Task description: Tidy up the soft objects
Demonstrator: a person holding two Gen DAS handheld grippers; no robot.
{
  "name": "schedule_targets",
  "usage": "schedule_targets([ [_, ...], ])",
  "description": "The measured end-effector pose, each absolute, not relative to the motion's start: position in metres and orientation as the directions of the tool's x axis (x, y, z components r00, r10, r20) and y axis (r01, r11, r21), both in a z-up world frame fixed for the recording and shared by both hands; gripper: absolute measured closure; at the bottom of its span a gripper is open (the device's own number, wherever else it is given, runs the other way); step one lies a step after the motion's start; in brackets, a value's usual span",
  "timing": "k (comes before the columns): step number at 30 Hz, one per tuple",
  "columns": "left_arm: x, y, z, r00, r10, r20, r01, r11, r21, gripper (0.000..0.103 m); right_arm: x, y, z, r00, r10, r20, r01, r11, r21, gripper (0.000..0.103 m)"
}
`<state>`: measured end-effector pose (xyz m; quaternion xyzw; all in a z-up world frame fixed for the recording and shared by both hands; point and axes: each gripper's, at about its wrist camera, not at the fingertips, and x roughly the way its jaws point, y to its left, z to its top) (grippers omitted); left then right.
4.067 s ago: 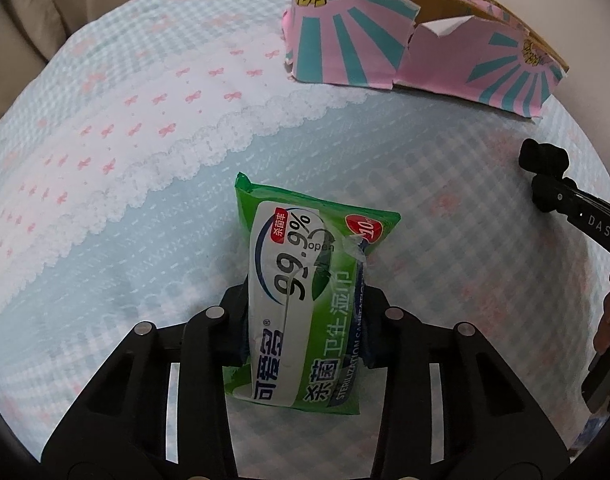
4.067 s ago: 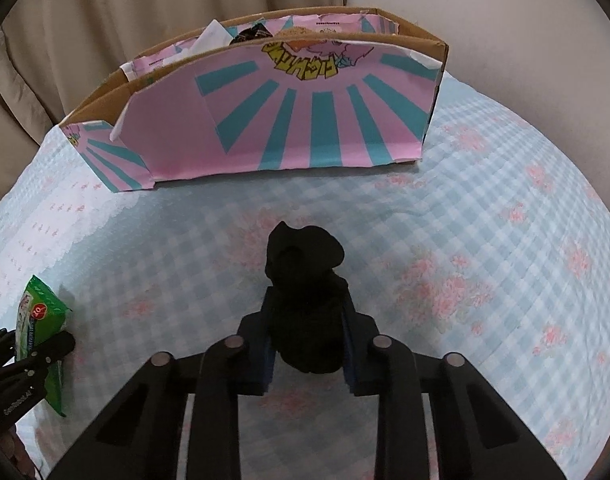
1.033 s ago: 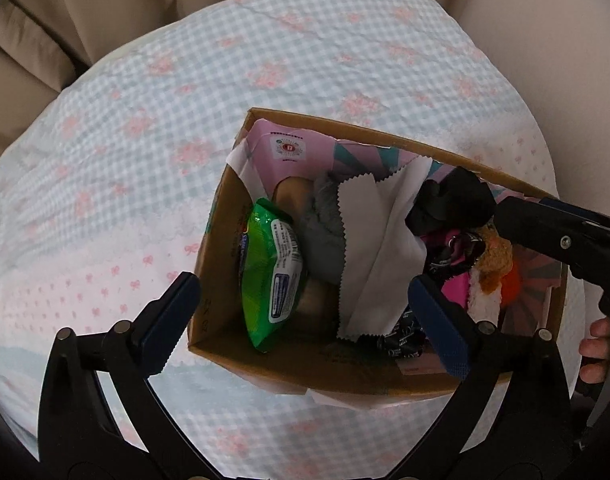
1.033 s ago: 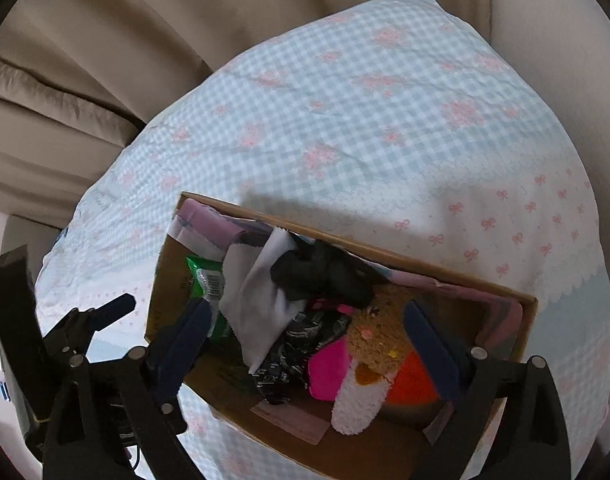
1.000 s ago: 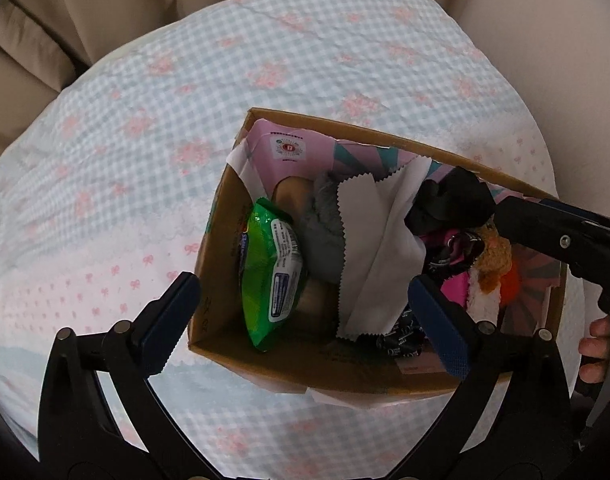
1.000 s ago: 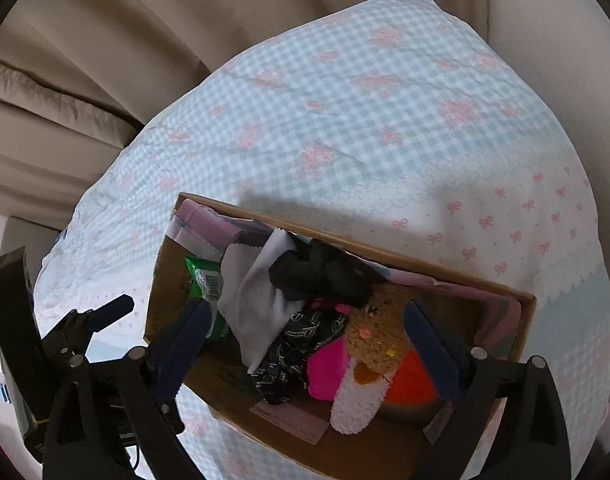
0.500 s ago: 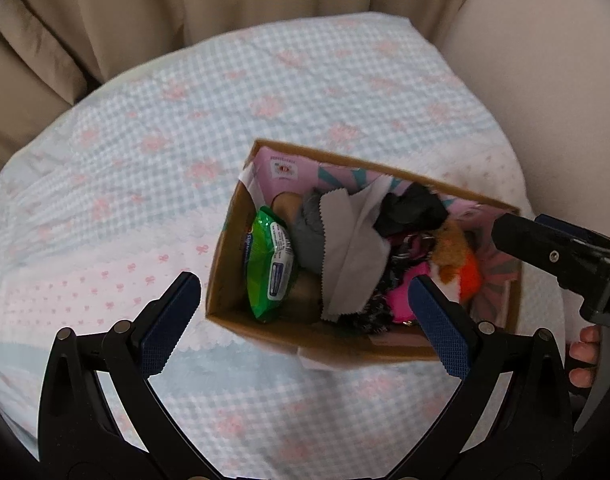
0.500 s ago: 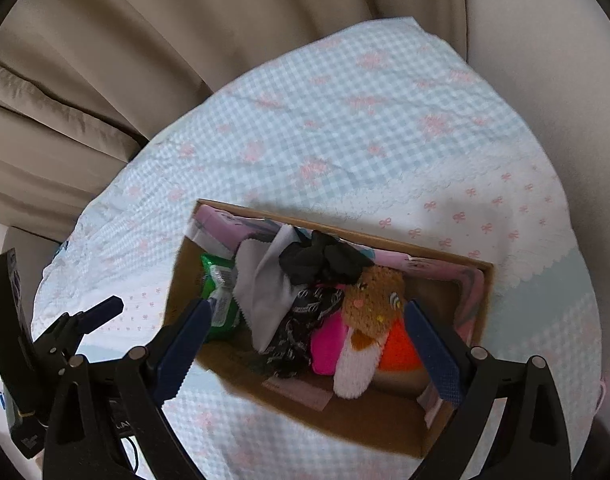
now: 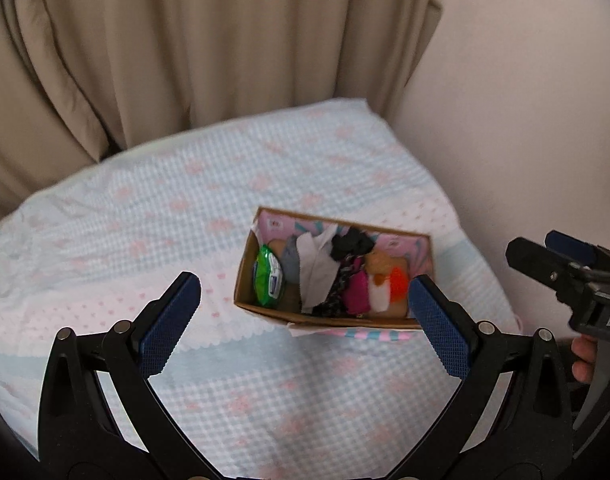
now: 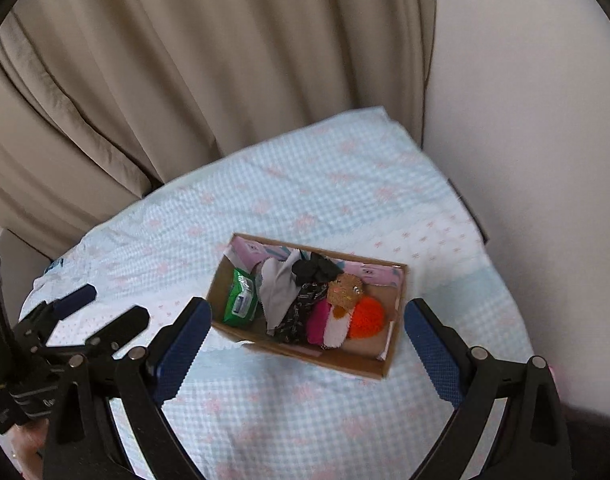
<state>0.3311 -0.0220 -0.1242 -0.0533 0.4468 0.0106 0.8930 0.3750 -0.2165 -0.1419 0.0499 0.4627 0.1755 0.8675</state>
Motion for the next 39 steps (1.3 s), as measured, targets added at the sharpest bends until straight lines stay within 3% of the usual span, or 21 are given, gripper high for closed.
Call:
schedule_targets([
  [8,0.251,-0.014,-0.045,0.709,-0.082,-0.701,0.001,0.993,-0.116,0.0,0.282,-0.222,-0.074,0.649,0.263,-0.714,-0.175,0.965,0.197,0.007],
  [17,0.154,-0.011,0.004,0.832,-0.039,-0.553,0.036,0.999,-0.017,0.0,0.187,-0.223,-0.034,0.778,0.161,-0.608,-0.113,0.987,0.117,0.007],
  [26,0.104,-0.005,0.022,0.882,-0.033,-0.471,0.045,0.999,0.012,0.0,0.133,-0.22,-0.022,0.852,0.106,-0.512,-0.074,0.994,0.083,0.007],
  [39,0.073,-0.016,0.026,0.898,-0.066,-0.434,0.078,0.997,0.009,0.0,0.099,-0.227,-0.018,0.882,0.08,-0.464,-0.036,0.994,0.103,0.007],
])
